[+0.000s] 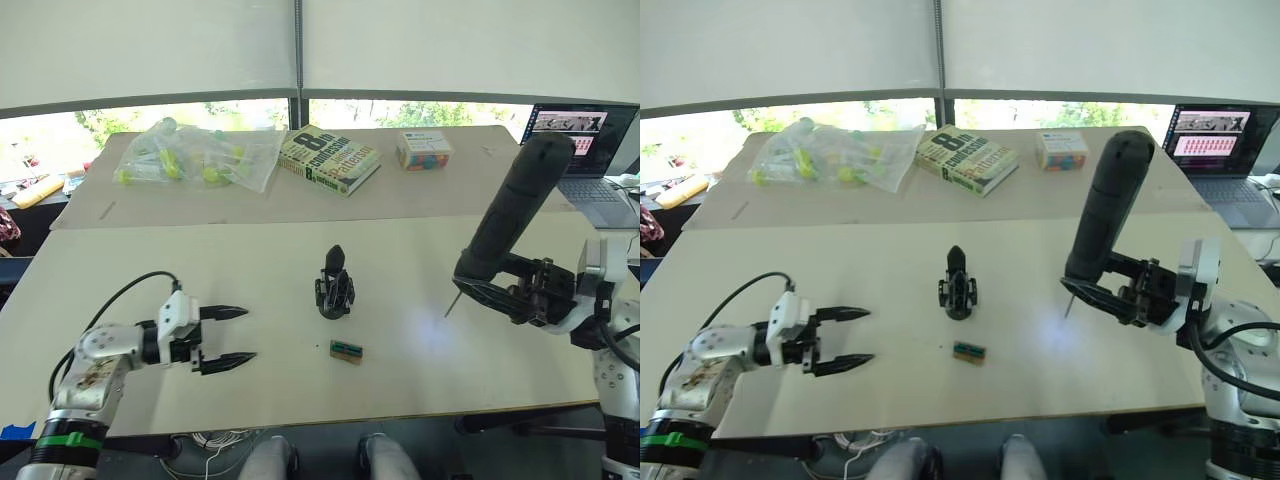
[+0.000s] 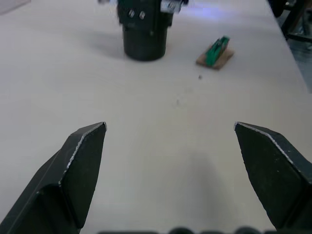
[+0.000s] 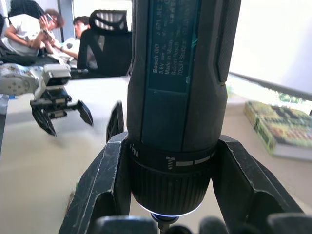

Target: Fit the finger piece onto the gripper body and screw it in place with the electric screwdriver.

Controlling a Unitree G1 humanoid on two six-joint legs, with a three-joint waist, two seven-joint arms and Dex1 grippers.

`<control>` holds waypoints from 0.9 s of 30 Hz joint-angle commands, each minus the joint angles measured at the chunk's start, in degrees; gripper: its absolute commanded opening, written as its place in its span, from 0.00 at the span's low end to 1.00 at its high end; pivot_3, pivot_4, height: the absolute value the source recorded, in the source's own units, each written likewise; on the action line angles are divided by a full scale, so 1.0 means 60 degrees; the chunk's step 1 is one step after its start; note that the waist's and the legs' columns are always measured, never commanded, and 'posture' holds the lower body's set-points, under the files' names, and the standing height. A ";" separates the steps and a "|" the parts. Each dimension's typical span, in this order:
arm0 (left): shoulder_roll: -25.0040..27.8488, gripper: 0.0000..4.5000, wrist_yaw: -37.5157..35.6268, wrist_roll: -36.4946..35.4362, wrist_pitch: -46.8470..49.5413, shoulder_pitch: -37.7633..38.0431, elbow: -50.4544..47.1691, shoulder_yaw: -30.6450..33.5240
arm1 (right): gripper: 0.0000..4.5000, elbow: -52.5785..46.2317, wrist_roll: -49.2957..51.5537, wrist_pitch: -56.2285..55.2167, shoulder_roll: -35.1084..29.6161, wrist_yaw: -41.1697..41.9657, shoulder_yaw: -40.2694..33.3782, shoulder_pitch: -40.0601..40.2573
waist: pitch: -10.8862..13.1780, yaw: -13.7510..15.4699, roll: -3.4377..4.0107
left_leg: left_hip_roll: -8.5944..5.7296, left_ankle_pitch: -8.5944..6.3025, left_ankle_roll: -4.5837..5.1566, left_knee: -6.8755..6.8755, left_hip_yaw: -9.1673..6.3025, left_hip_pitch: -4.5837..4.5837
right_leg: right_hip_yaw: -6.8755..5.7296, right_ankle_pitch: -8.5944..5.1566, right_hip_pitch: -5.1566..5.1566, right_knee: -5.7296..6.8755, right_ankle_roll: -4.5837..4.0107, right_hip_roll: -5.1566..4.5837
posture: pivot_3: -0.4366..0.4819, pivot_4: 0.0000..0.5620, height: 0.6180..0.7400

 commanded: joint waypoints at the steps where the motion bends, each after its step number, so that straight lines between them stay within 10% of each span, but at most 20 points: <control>1: -0.0207 0.99 0.0215 0.0216 0.0492 -0.0359 -0.0778 -0.0706 | 0.43 -0.1199 0.0718 0.0228 0.0191 -0.0436 0.0150 -0.0139 | 0.0001 0.0024 -0.0002 | -0.0002 0.0000 0.0000 0.0002 0.0001 0.0000 | 0.0000 0.0000 0.0002 0.0000 0.0001 0.0005 | 0.48 0.27 1.00; 13: -0.2362 0.99 0.1563 0.2038 -0.0134 -0.1127 0.0376 -0.2893 | 0.43 -0.1578 -0.0020 -0.0205 0.1472 -0.0590 0.2444 -0.0612 | 0.0004 0.0134 -0.0008 | 0.0002 0.0001 0.0002 0.0042 0.0003 0.0000 | 0.0012 -0.0001 0.0018 0.0007 0.0001 0.0063 | 0.48 0.27 1.00; 27: -0.2766 0.99 0.1376 0.2189 -0.0237 -0.1223 0.0641 -0.3358 | 0.43 -0.0683 -0.0903 -0.1078 0.2187 0.0024 0.3607 -0.0885 | 0.0003 0.0165 -0.0007 | -0.0002 -0.0003 0.0010 0.0053 0.0001 0.0021 | 0.0014 -0.0003 0.0048 0.0005 0.0009 0.0062 | 0.48 0.27 1.00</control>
